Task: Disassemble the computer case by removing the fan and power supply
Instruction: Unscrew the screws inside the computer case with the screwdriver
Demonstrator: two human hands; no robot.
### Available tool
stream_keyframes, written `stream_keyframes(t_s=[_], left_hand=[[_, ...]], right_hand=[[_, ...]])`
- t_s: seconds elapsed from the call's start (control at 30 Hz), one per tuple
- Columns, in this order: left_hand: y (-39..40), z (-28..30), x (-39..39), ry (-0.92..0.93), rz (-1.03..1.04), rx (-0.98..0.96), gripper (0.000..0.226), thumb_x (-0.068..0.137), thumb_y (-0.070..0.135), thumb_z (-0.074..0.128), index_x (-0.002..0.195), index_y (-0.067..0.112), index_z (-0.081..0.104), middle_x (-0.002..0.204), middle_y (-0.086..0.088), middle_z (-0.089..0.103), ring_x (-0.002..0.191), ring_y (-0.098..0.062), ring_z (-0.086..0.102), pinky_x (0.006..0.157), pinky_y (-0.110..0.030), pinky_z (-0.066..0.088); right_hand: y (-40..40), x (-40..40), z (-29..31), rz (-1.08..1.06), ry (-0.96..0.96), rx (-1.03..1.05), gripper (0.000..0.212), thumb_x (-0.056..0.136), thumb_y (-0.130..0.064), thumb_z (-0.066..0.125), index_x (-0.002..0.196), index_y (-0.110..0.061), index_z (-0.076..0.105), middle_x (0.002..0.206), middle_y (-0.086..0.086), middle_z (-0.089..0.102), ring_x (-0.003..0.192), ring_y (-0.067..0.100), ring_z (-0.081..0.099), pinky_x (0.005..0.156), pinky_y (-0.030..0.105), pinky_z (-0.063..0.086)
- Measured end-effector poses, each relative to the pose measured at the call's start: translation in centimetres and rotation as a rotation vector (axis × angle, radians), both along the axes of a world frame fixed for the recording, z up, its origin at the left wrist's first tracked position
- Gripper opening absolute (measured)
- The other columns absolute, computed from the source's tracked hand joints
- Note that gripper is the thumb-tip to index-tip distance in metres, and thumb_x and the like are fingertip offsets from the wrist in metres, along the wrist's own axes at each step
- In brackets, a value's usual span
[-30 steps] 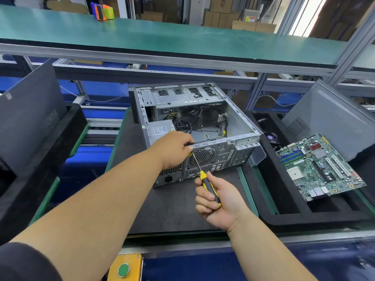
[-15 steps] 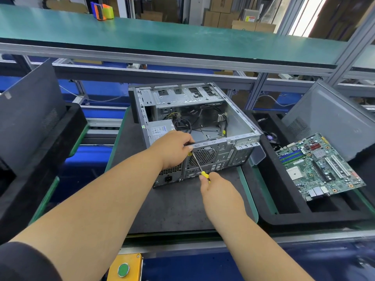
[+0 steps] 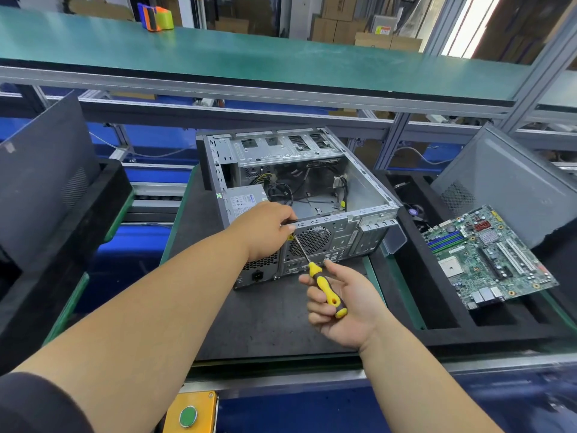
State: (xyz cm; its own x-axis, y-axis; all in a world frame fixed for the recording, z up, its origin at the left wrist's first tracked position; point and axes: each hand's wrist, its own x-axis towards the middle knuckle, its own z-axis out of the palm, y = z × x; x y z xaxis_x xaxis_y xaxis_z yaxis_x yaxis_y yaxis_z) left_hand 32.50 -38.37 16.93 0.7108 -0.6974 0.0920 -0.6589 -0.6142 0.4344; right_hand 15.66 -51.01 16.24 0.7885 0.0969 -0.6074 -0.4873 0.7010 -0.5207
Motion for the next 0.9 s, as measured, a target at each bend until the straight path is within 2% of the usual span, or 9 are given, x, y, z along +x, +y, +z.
stream_keyframes(t_s=[0.13,0.33,0.43,0.53,0.63,0.7,0.8,0.87,0.9], left_hand=[[0.0,0.0,0.0,0.000,0.002,0.001,0.021,0.100,0.028,0.048,0.115,0.022,0.061,0.101,0.008,0.051,0.099,-0.011,0.042,0.083,-0.030,0.035],[0.0,0.0,0.0,-0.003,-0.003,0.004,0.021,0.100,0.028,0.047,0.114,0.021,0.061,0.103,0.008,0.052,0.098,-0.011,0.042,0.085,-0.031,0.038],[0.0,0.0,0.0,-0.005,-0.004,0.006,0.020,0.100,0.028,0.047,0.113,0.021,0.061,0.100,0.009,0.051,0.100,-0.013,0.044,0.086,-0.032,0.039],[0.0,-0.1,0.0,-0.008,0.000,0.008,0.020,0.100,0.029,0.047,0.113,0.022,0.061,0.101,0.009,0.051,0.099,-0.011,0.041,0.088,-0.033,0.040],[0.0,-0.1,0.0,-0.003,0.004,0.007,0.021,0.100,0.029,0.047,0.115,0.023,0.061,0.101,0.011,0.049,0.099,-0.010,0.041,0.088,-0.033,0.040],[0.0,-0.1,0.0,-0.003,0.001,0.005,0.021,0.100,0.028,0.047,0.115,0.022,0.061,0.100,0.011,0.049,0.099,-0.010,0.040,0.087,-0.031,0.038],[0.0,-0.1,0.0,0.000,0.000,-0.002,0.020,0.100,0.028,0.047,0.113,0.023,0.061,0.099,0.011,0.049,0.099,-0.011,0.040,0.086,-0.030,0.037],[0.0,-0.2,0.0,-0.003,-0.001,-0.004,0.020,0.100,0.028,0.047,0.113,0.022,0.061,0.099,0.011,0.049,0.099,-0.010,0.040,0.086,-0.030,0.037],[0.0,-0.2,0.0,-0.006,-0.002,-0.005,0.020,0.100,0.028,0.047,0.112,0.022,0.061,0.099,0.011,0.049,0.098,-0.010,0.040,0.086,-0.030,0.037]], right_hand=[[0.6,-0.2,-0.2,-0.040,-0.013,0.083,0.042,0.101,-0.036,0.042,0.085,-0.002,0.059,0.047,-0.001,0.034,0.031,0.008,0.024,0.038,0.021,0.017],[1.7,0.3,-0.1,-0.052,0.039,-0.329,0.047,0.106,-0.040,0.035,0.077,-0.008,0.055,0.041,0.000,0.033,0.030,0.009,0.019,0.037,0.019,0.015],[2.1,1.0,0.1,0.048,0.166,-0.744,0.049,0.106,-0.044,0.032,0.076,-0.012,0.054,0.039,-0.001,0.036,0.032,0.012,0.025,0.042,0.022,0.022],[2.1,0.5,-0.4,0.150,0.048,-1.344,0.042,0.104,-0.043,0.034,0.080,-0.015,0.054,0.055,-0.004,0.049,0.052,0.017,0.046,0.052,0.029,0.031],[2.5,-0.3,-0.8,0.282,0.020,-1.984,0.034,0.104,-0.047,0.027,0.091,-0.020,0.044,0.067,-0.007,0.048,0.063,0.020,0.049,0.044,0.029,0.023],[2.9,-0.3,-0.8,0.338,0.032,-2.196,0.034,0.105,-0.047,0.023,0.101,-0.022,0.045,0.077,-0.006,0.059,0.069,0.019,0.059,0.042,0.027,0.019],[2.7,-0.1,-0.9,0.361,0.021,-2.175,0.033,0.105,-0.046,0.026,0.101,-0.021,0.046,0.085,-0.004,0.064,0.072,0.020,0.060,0.044,0.029,0.021],[2.1,0.0,-0.9,0.295,-0.016,-1.901,0.032,0.104,-0.045,0.034,0.090,-0.018,0.046,0.077,-0.003,0.058,0.065,0.020,0.051,0.048,0.031,0.028],[1.9,0.1,-0.8,0.250,-0.032,-1.662,0.033,0.103,-0.042,0.038,0.087,-0.016,0.049,0.071,-0.002,0.057,0.061,0.018,0.049,0.051,0.032,0.033]])
